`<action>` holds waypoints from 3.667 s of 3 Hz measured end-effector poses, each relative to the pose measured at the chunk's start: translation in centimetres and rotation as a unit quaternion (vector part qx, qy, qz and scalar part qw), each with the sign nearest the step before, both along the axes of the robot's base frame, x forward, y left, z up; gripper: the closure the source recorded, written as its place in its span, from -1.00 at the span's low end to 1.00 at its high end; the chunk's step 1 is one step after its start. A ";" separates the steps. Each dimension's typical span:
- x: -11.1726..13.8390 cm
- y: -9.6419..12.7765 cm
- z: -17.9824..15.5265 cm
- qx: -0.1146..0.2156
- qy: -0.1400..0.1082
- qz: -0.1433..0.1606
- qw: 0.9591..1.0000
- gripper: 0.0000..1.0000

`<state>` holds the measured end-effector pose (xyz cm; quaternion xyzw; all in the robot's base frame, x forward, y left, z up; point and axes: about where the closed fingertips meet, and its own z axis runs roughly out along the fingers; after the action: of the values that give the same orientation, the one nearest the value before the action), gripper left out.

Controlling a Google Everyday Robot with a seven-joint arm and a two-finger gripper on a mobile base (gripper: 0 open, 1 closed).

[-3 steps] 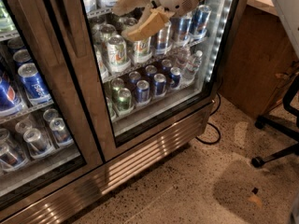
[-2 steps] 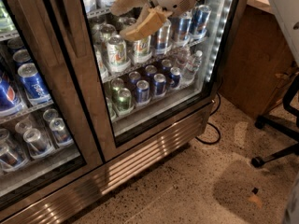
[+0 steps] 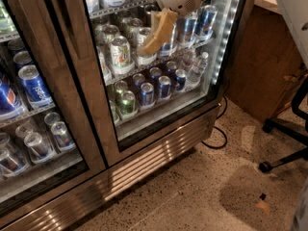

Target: Open right fridge door

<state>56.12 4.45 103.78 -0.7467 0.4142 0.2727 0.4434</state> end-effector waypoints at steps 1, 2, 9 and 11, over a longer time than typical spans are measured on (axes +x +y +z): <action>0.1 0.4 0.0 0.003 -0.007 0.010 1.000 -1.00; -0.1 0.5 0.1 0.005 -0.009 0.015 1.000 -0.90; 0.3 5.3 0.3 0.071 -0.007 0.098 0.993 -0.26; 0.2 5.4 0.8 0.070 -0.014 0.101 0.992 -0.24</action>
Offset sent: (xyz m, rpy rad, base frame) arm 0.0119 0.0214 0.0082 0.0447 -0.0705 0.0925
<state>56.37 9.85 104.62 -0.7555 0.3104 0.3342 0.4703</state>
